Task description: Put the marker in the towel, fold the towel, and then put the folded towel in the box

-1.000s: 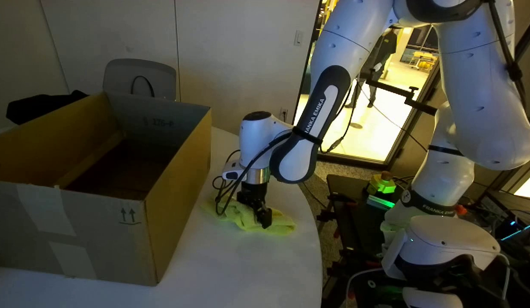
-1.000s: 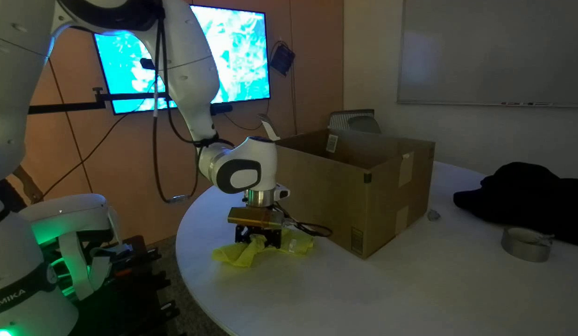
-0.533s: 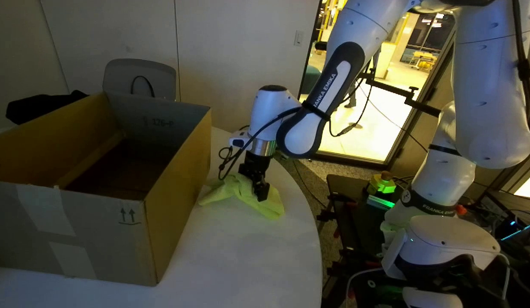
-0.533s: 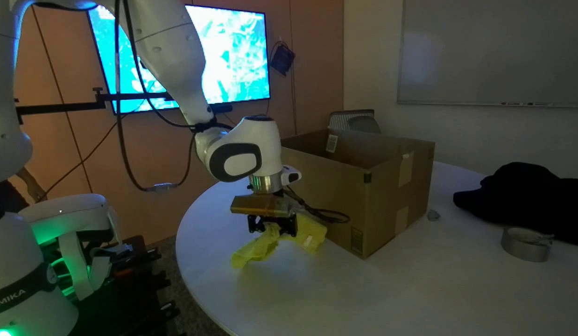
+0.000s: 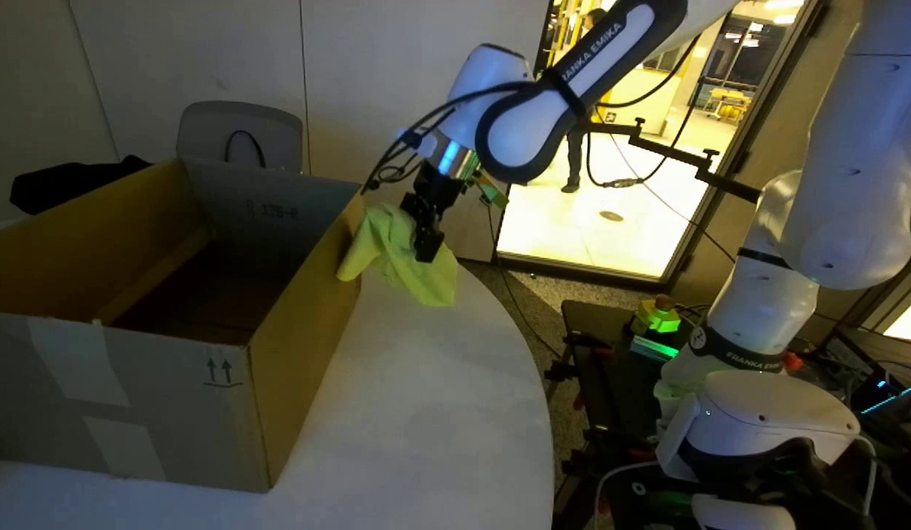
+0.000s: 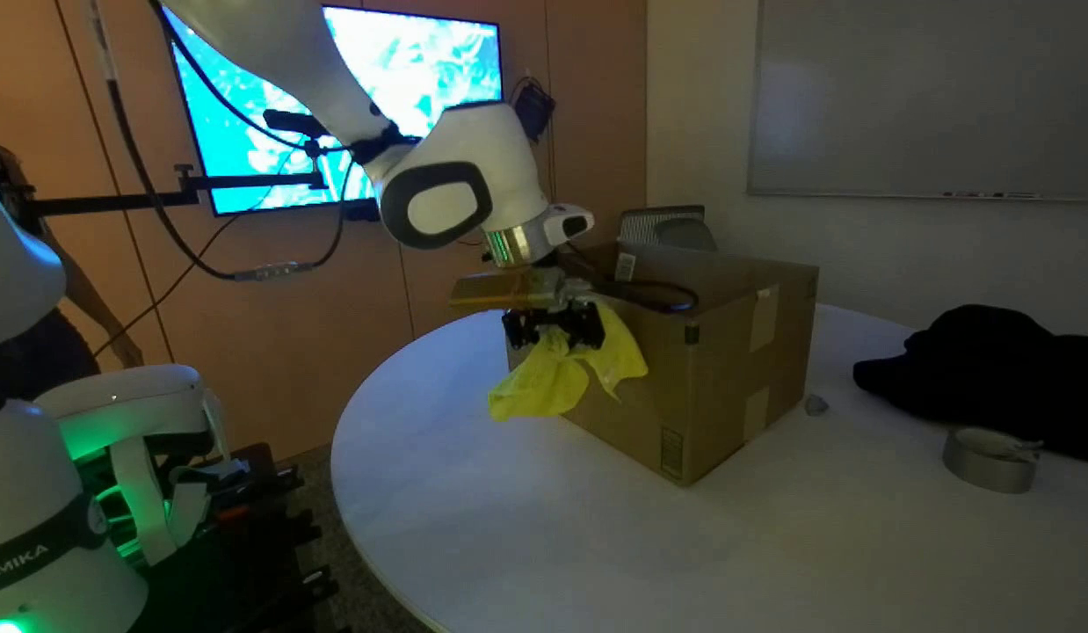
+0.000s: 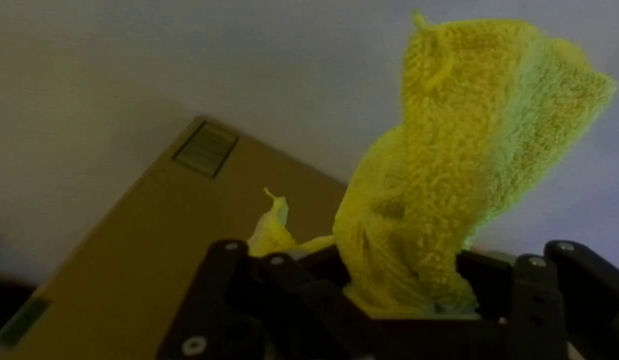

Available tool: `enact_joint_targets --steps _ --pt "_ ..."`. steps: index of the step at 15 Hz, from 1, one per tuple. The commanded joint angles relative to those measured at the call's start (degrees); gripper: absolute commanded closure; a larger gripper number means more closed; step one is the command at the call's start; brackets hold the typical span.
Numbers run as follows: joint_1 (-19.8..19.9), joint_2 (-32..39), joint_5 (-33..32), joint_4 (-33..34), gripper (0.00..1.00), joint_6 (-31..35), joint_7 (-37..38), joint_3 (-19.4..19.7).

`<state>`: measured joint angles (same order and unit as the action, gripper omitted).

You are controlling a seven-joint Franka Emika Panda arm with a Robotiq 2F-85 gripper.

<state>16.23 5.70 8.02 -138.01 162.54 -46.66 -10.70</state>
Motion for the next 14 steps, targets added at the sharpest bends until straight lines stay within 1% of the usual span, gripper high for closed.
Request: enact_joint_targets --steps 1,3,5,8,11,14 --pt "-5.68 -4.38 0.28 6.49 0.97 -5.39 5.44 4.15" --pt "-8.43 -4.03 -1.72 11.19 0.97 -6.38 10.60 5.44" --pt "-10.77 -2.91 -2.09 16.02 0.97 -6.23 14.86 5.90" --pt "-13.16 0.74 -2.37 23.38 0.97 -6.73 18.95 5.96" --pt "-14.94 7.13 -5.73 30.61 0.97 -8.14 24.43 5.92" --pt "-16.05 14.63 -8.53 37.56 0.97 -11.59 28.15 5.96"
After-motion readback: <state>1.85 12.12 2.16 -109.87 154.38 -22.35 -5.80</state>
